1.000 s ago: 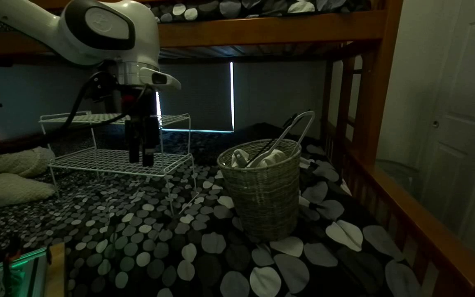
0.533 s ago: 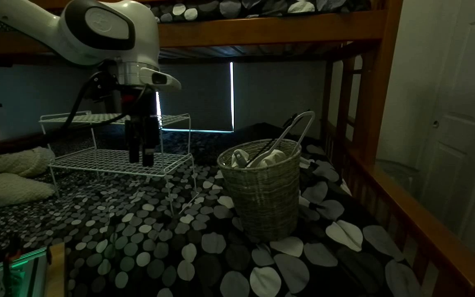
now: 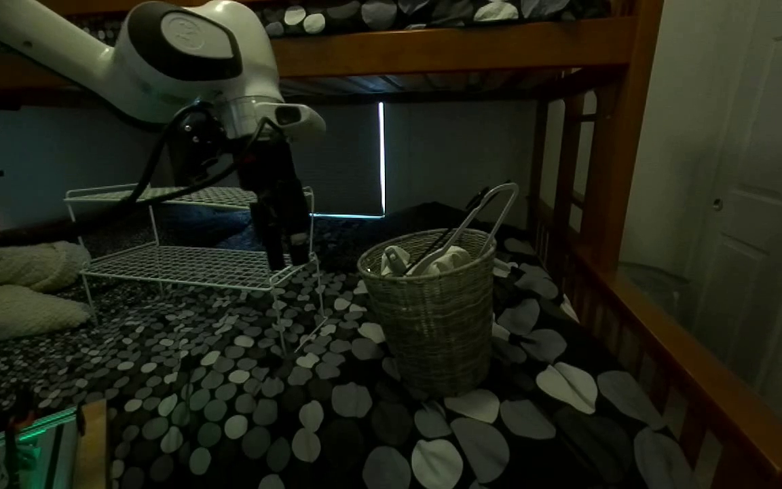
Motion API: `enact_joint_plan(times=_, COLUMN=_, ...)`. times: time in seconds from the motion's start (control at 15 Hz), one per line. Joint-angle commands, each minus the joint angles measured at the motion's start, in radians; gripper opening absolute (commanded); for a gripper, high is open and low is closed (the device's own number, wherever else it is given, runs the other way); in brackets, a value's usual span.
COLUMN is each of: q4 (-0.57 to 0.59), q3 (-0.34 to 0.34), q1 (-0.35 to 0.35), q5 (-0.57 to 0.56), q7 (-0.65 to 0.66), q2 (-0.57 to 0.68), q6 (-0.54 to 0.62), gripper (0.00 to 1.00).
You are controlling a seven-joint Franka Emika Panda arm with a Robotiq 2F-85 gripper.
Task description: Remove the lint roller from the basket and put it on the bottom rack
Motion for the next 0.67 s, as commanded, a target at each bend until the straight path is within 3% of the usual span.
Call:
enact_joint_plan(times=0.0, q4=0.061, q3=0.011, q1=-0.090, q5=-0.246, q7=0.098, q2=0.102, q6=0.132, gripper=1.00)
enact_joint_plan(times=0.13, q4=0.114, q3=0.012, q1=-0.095, q5=-0.321, q7=0.139, q2=0.142, q6=0.173, gripper=1.00)
enact_joint_plan(times=0.2, q4=0.066, q3=-0.021, q1=-0.063, q5=-0.270, q7=0.101, q2=0.094, q6=0.146, gripper=1.00)
enact_joint_plan(times=0.6, q4=0.084, q3=-0.026, q1=-0.057, q5=-0.278, q7=0.105, q2=0.113, q6=0.151, gripper=1.00)
